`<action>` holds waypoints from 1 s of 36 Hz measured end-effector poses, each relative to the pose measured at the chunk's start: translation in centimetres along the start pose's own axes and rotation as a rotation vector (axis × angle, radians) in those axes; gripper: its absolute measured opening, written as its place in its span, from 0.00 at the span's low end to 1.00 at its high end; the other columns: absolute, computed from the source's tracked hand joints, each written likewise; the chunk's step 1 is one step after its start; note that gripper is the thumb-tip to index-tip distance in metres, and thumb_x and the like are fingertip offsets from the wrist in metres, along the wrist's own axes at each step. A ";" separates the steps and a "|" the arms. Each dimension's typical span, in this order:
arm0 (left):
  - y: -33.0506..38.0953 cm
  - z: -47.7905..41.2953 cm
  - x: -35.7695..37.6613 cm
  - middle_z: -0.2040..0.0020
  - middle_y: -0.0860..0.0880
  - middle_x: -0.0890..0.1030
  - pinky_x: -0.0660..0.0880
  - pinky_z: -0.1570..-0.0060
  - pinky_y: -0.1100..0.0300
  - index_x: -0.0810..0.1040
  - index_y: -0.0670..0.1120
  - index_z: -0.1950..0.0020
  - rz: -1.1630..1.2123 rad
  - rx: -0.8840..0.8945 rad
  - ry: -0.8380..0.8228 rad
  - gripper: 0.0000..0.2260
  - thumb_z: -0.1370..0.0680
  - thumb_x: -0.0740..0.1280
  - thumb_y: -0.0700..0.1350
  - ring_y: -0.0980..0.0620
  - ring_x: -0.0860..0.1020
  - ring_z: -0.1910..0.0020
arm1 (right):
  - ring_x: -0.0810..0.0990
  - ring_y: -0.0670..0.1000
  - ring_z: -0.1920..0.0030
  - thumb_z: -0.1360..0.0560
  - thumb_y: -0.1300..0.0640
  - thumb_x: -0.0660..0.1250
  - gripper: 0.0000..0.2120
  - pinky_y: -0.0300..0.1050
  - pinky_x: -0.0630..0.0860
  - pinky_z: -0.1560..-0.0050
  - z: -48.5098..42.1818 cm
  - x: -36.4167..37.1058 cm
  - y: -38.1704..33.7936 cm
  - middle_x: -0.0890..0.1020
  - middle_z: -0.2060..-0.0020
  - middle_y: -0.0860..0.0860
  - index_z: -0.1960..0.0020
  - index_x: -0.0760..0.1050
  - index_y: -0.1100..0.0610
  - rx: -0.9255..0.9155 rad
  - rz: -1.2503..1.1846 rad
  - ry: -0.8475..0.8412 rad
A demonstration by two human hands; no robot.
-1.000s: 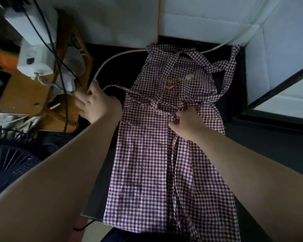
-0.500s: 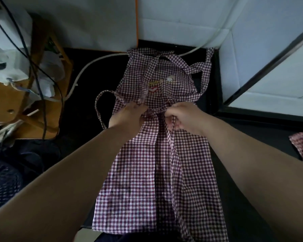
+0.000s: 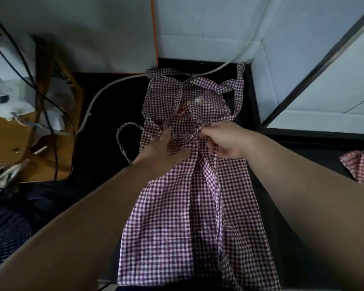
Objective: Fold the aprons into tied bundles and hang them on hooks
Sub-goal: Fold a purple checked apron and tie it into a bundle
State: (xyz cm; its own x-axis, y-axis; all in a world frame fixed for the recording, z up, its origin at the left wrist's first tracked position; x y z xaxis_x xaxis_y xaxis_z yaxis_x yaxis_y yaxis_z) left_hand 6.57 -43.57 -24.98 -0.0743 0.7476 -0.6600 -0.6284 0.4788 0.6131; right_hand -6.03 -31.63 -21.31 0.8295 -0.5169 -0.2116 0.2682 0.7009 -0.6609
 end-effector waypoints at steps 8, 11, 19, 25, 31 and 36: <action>-1.9 -0.5 1.7 0.24 0.43 0.53 0.65 0.34 0.40 0.39 0.57 0.22 -0.560 -0.030 -0.121 0.45 0.26 0.67 0.61 0.39 0.56 0.27 | 0.80 0.53 0.57 0.23 0.56 0.65 0.08 0.46 0.80 0.54 -0.1 0.5 -1.1 0.81 0.56 0.54 0.50 0.80 0.59 -0.201 0.565 0.060; -2.1 -0.6 1.3 0.25 0.43 0.53 0.65 0.34 0.39 0.43 0.60 0.22 -0.557 -0.055 -0.133 0.45 0.29 0.68 0.65 0.39 0.55 0.27 | 0.78 0.57 0.53 0.24 0.61 0.62 0.08 0.48 0.74 0.46 0.4 -0.7 -3.3 0.81 0.54 0.55 0.52 0.80 0.60 -0.459 1.077 0.350; -2.1 -0.2 0.0 0.25 0.43 0.57 0.63 0.36 0.37 0.52 0.59 0.24 -0.611 -0.127 -0.068 0.46 0.35 0.67 0.73 0.37 0.59 0.29 | 0.61 0.64 0.30 0.24 0.60 0.58 0.13 0.67 0.40 0.29 3.1 -5.3 -2.3 0.75 0.41 0.61 0.43 0.77 0.60 -0.389 1.333 0.848; -2.4 -0.2 -0.8 0.26 0.42 0.60 0.63 0.36 0.38 0.52 0.56 0.24 -0.584 -0.145 -0.020 0.47 0.35 0.65 0.74 0.36 0.61 0.29 | 0.53 0.65 0.26 0.22 0.55 0.55 0.20 0.69 0.42 0.30 3.5 -8.6 3.8 0.62 0.29 0.61 0.31 0.67 0.56 0.184 1.294 0.760; -1.5 -0.5 -1.2 0.24 0.44 0.59 0.58 0.31 0.41 0.42 0.52 0.21 -0.355 -0.023 0.049 0.43 0.26 0.59 0.69 0.40 0.57 0.26 | 0.68 0.63 0.35 0.23 0.55 0.60 0.22 0.57 0.69 0.40 2.3 -6.1 3.7 0.65 0.33 0.60 0.31 0.63 0.58 0.088 0.940 0.526; -2.9 -1.4 -3.1 0.33 0.44 0.71 0.63 0.35 0.42 0.61 0.48 0.27 -0.290 -0.054 0.186 0.21 0.20 0.57 0.48 0.41 0.66 0.34 | 0.74 0.59 0.41 0.21 0.60 0.57 0.15 0.48 0.72 0.44 0.6 -2.6 0.6 0.75 0.39 0.59 0.36 0.71 0.60 -0.212 0.838 0.392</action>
State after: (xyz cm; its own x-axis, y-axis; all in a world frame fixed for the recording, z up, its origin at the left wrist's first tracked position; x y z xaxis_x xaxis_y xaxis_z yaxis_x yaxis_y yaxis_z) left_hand 7.53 -47.94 -25.28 -0.0240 0.4850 -0.8742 -0.6839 0.6299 0.3682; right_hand -7.77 -29.57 -20.73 0.4781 -0.0412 -0.8773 -0.4664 0.8345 -0.2934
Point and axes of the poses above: each hand's wrist, its own z-axis away from the middle knuckle, its own x-axis out of the palm, y = z × x, the point moved 6 cm from there along -z, towards the middle knuckle
